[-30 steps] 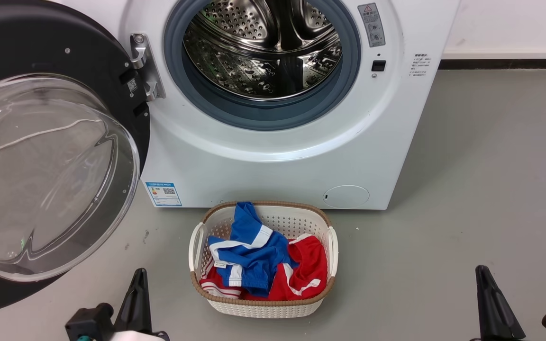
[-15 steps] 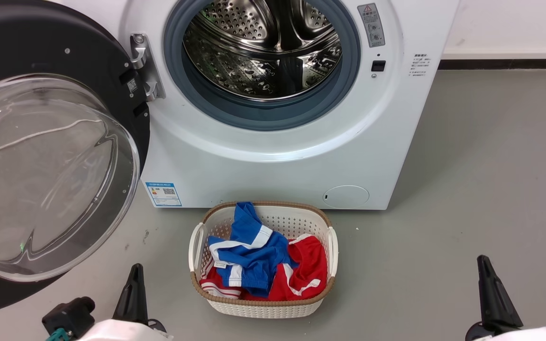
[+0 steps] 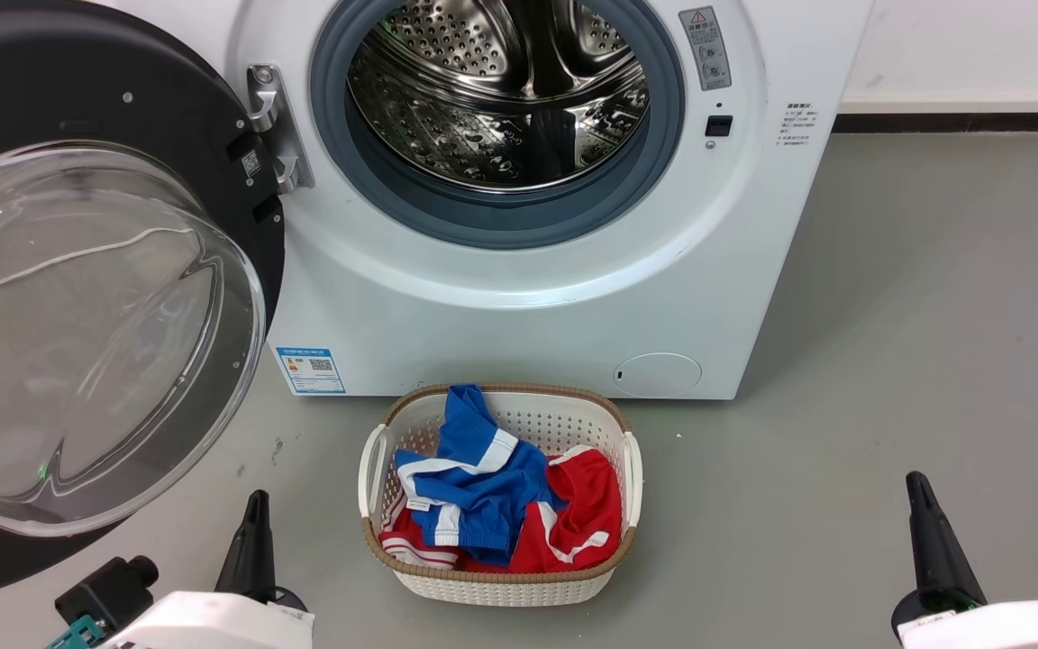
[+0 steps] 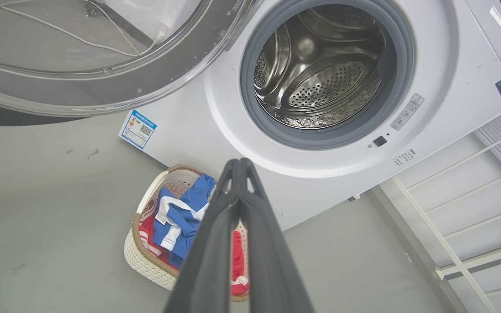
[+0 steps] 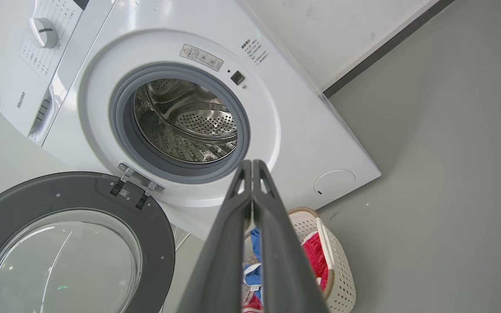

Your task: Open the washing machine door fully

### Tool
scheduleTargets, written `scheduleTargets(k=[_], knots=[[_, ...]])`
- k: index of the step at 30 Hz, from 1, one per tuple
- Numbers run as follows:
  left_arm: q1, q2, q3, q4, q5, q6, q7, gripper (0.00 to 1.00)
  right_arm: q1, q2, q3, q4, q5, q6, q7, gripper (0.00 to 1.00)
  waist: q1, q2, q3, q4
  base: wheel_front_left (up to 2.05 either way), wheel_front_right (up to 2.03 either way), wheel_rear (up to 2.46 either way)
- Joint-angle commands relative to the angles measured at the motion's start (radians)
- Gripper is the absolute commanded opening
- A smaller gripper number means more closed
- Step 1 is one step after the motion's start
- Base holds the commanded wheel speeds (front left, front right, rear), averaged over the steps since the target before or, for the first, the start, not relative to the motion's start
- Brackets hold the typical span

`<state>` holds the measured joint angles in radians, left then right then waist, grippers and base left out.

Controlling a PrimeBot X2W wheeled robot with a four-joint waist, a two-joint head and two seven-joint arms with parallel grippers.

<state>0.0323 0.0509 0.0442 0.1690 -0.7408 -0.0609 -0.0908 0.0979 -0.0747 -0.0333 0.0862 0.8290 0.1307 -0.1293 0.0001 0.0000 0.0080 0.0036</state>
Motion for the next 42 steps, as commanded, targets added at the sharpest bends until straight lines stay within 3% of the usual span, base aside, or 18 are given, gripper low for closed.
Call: scheduleTargets(k=[1,42], knots=[[-0.027,0.002,0.006,-0.007,-0.032,-0.005,0.006,0.00,-0.026,-0.009,-0.001,-0.005,0.031,0.000,0.005,0.00,-0.0001,0.0000,0.000,0.000,0.00,0.00,0.00],[-0.099,0.000,0.045,0.042,-0.525,-0.046,0.124,0.00,-0.135,-0.012,-0.019,0.090,0.497,0.000,0.123,0.00,-0.0001,0.0000,-0.002,-0.002,0.00,0.00,0.00]])
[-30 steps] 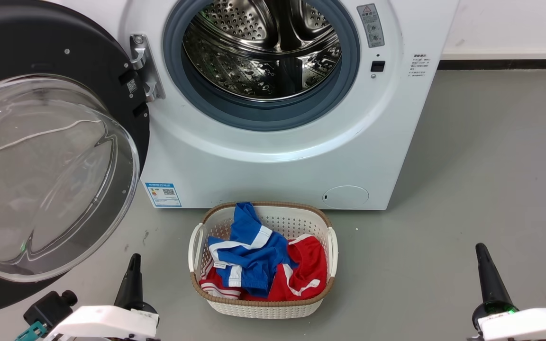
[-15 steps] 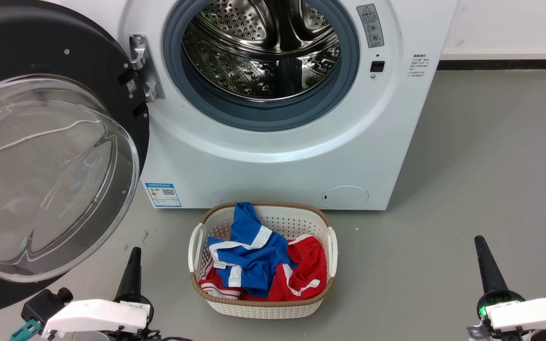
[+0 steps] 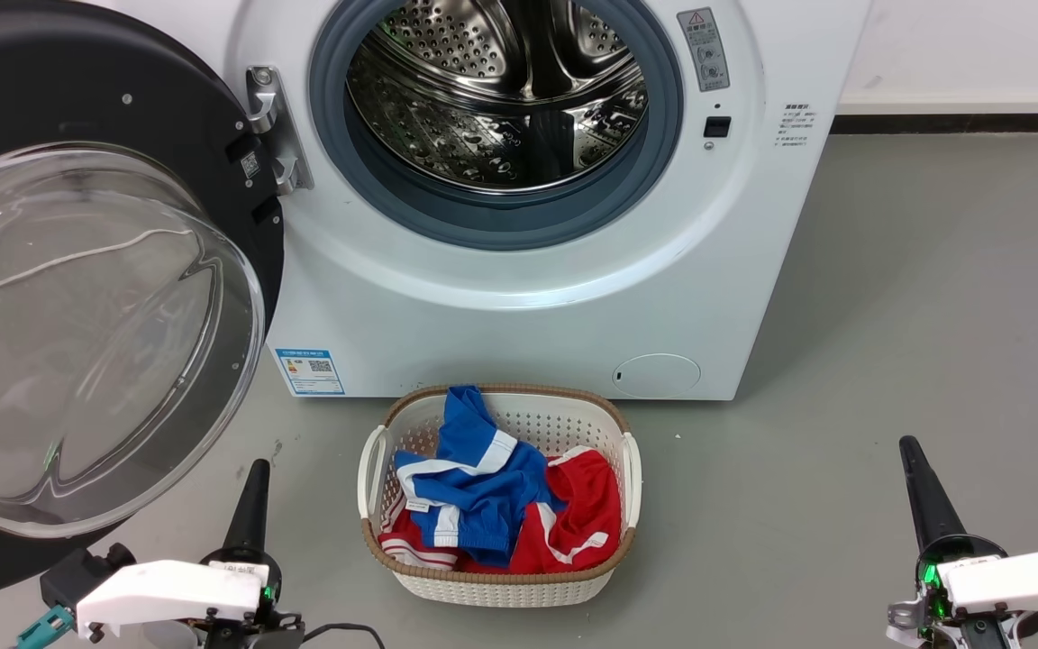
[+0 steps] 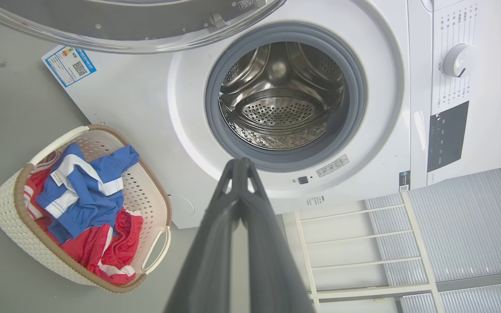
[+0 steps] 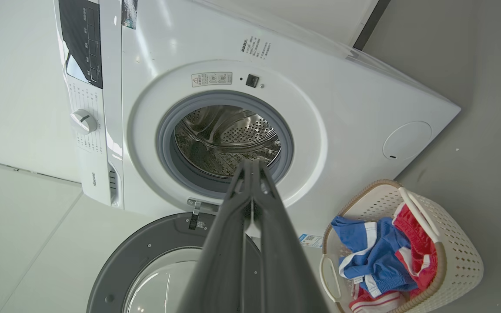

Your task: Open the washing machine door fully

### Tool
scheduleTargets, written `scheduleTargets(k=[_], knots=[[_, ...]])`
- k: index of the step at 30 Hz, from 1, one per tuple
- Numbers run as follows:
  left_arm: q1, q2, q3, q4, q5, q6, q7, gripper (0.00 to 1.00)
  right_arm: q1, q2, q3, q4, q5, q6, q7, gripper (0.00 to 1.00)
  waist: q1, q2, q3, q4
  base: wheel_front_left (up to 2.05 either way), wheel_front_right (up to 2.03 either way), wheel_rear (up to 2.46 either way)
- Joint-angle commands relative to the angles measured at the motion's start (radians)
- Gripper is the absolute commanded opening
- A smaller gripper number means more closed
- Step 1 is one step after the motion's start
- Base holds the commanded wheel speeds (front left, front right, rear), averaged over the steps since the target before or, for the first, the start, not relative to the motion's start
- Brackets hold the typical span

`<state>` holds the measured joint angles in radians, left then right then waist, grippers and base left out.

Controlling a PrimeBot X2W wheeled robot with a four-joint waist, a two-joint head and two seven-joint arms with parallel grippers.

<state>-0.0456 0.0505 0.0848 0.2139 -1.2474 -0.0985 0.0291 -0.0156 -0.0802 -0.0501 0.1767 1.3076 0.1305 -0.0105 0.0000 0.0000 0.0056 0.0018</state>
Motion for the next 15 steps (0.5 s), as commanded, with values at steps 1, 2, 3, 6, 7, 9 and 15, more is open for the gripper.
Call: scheduleTargets(k=[1,2,3,6,7,9,15], knots=[[-0.022,0.001,0.005,-0.002,-0.027,-0.009,0.006,0.00,-0.025,-0.006,-0.003,0.001,0.027,0.000,0.006,0.00,0.0000,0.0000,0.000,0.000,0.00,0.00,0.00],[-0.024,0.001,0.006,-0.001,-0.037,-0.009,0.009,0.00,-0.028,-0.006,-0.004,0.003,0.036,0.000,0.009,0.00,0.0000,0.0000,0.000,0.000,0.00,0.00,0.00],[-0.026,0.001,0.006,0.000,-0.046,-0.009,0.011,0.00,-0.030,-0.006,-0.004,0.005,0.045,0.000,0.011,0.00,0.0000,0.0000,0.000,0.000,0.00,0.00,0.00],[-0.030,0.001,0.009,0.003,-0.074,-0.011,0.018,0.00,-0.034,-0.006,-0.006,0.010,0.071,0.000,0.020,0.00,0.0000,0.0000,0.000,0.000,0.00,0.00,0.00],[-0.031,0.001,0.009,0.004,-0.083,-0.012,0.021,0.00,-0.036,-0.005,-0.006,0.012,0.079,0.000,0.021,0.00,0.0000,0.0000,0.000,0.000,0.00,0.00,0.00],[-0.033,0.001,0.011,0.006,-0.101,-0.014,0.024,0.00,-0.040,-0.005,-0.008,0.016,0.095,0.000,0.026,0.00,0.0000,0.0000,-0.001,0.000,0.00,0.00,0.00],[-0.041,0.000,0.015,0.011,-0.153,-0.018,0.038,0.00,-0.052,-0.004,-0.011,0.026,0.143,0.000,0.039,0.00,0.0000,0.0000,-0.001,-0.001,0.00,0.00,0.00]])
